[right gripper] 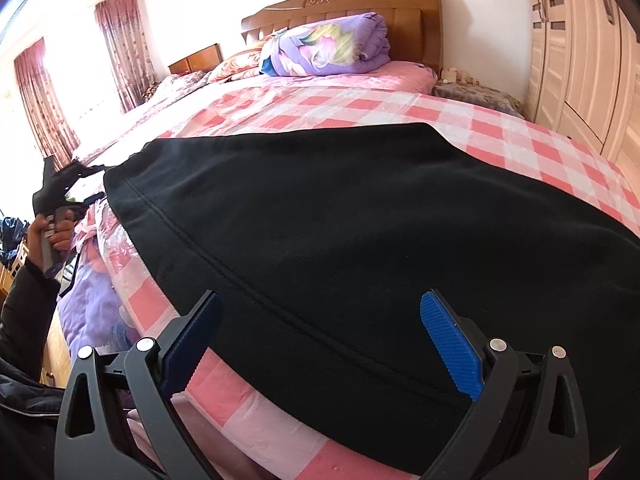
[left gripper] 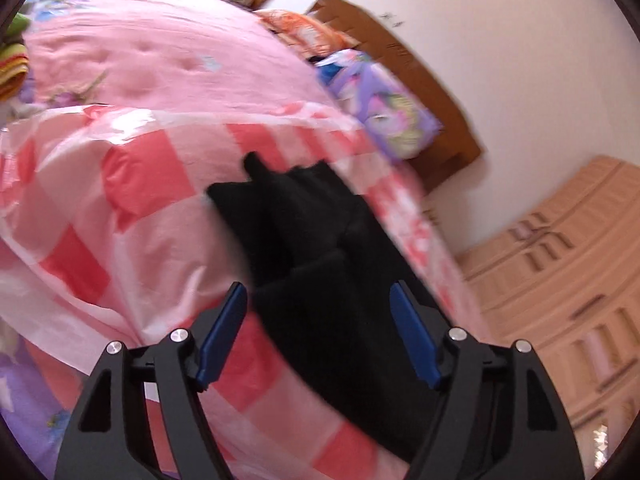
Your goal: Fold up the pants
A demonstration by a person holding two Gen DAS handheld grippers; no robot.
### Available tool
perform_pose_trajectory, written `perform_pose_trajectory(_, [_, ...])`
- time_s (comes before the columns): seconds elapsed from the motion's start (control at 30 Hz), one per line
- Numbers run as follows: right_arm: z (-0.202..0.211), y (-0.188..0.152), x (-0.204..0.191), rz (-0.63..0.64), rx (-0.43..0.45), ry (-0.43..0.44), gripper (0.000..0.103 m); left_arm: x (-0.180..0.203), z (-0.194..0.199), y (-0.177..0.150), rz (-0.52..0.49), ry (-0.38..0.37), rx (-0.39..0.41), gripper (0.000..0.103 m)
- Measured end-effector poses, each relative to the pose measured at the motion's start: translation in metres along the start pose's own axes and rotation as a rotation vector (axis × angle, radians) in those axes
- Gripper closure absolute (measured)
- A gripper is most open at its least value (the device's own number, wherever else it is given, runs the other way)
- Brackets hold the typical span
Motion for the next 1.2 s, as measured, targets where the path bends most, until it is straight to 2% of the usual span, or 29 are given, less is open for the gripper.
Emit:
perform_pose_trajectory(0.13, [0.005, -0.002, 0.007, -0.017, 0.007, -0.010, 0.006, -0.013, -0.012, 0.006, 0.063, 0.039, 0.019, 0.029])
perform_pose_trajectory(0.17, [0.005, -0.002, 0.009, -0.025, 0.007, -0.009, 0.006, -0.012, -0.013, 0.007, 0.055, 0.046, 0.014, 0.034])
perform_pose_trajectory(0.2, [0.004, -0.003, 0.010, -0.029, 0.006, -0.009, 0.006, -0.010, -0.015, 0.006, 0.045, 0.040, 0.001, 0.054])
perform_pose_trajectory(0.27, [0.002, -0.004, 0.011, -0.036, 0.000, -0.010, 0.006, -0.005, -0.019, 0.004, 0.031, 0.038, -0.023, 0.068])
perform_pose_trajectory(0.3, [0.001, -0.005, 0.011, -0.038, -0.001, -0.007, 0.006, 0.000, -0.019, 0.005, 0.001, 0.044, -0.019, 0.070])
perform_pose_trajectory(0.37, [0.000, -0.005, 0.008, -0.039, 0.000, 0.004, 0.006, -0.003, -0.020, 0.007, 0.010, 0.045, -0.025, 0.069])
perform_pose_trajectory(0.4, [-0.001, -0.005, 0.005, -0.036, 0.000, 0.012, 0.006, -0.009, -0.024, 0.008, 0.050, 0.044, -0.036, 0.058])
perform_pose_trajectory(0.43, [-0.002, -0.003, 0.003, -0.032, -0.001, 0.020, 0.006, -0.015, -0.027, 0.010, 0.083, 0.041, -0.041, 0.052])
perform_pose_trajectory(0.47, [-0.003, -0.001, -0.001, -0.027, -0.001, 0.028, 0.006, -0.017, -0.030, 0.011, 0.111, 0.007, -0.038, 0.048])
perform_pose_trajectory(0.53, [-0.006, 0.010, -0.012, -0.003, 0.004, 0.053, 0.006, -0.017, -0.031, 0.010, 0.118, -0.012, -0.025, 0.046])
perform_pose_trajectory(0.57, [-0.009, 0.017, -0.021, 0.019, 0.008, 0.070, 0.005, -0.015, -0.033, 0.010, 0.102, -0.005, -0.020, 0.048])
perform_pose_trajectory(0.6, [-0.014, 0.024, -0.030, 0.044, 0.008, 0.087, 0.005, -0.013, -0.034, 0.009, 0.080, 0.011, -0.015, 0.062])
perform_pose_trajectory(0.67, [-0.034, 0.040, -0.056, 0.114, -0.015, 0.130, 0.005, -0.013, -0.034, 0.006, 0.062, 0.024, -0.010, 0.074])
perform_pose_trajectory(0.7, [-0.047, 0.051, -0.071, 0.151, -0.024, 0.141, 0.005, -0.011, -0.031, 0.006, 0.066, 0.015, -0.002, 0.077])
perform_pose_trajectory(0.83, [-0.096, 0.083, -0.115, 0.197, -0.083, 0.196, 0.005, -0.003, -0.021, 0.016, 0.048, -0.001, 0.032, 0.080])
perform_pose_trajectory(0.97, [-0.146, 0.115, -0.150, 0.277, -0.140, 0.171, 0.005, 0.000, -0.020, 0.022, 0.036, 0.009, 0.031, 0.080])
perform_pose_trajectory(1.07, [-0.181, 0.107, -0.165, 0.357, -0.236, 0.173, 0.005, 0.000, -0.019, 0.022, 0.038, 0.012, 0.032, 0.080])
perform_pose_trajectory(1.13, [-0.185, 0.104, -0.166, 0.389, -0.224, 0.154, 0.004, 0.002, -0.017, 0.022, 0.035, 0.011, 0.034, 0.080])
perform_pose_trajectory(1.2, [-0.184, 0.104, -0.162, 0.369, -0.237, 0.175, 0.004, 0.014, -0.012, 0.021, -0.032, 0.047, 0.052, 0.080])
Point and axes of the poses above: each gripper's, at about its wrist camera, not at the fingertips, and z roughly against the way its jaws point, x to its right, y to its top, the point moved 10 cm from there along -z, roughly the way its jaws point, and after that the axes turned 7 degrees about z, right-handed, at the moved point
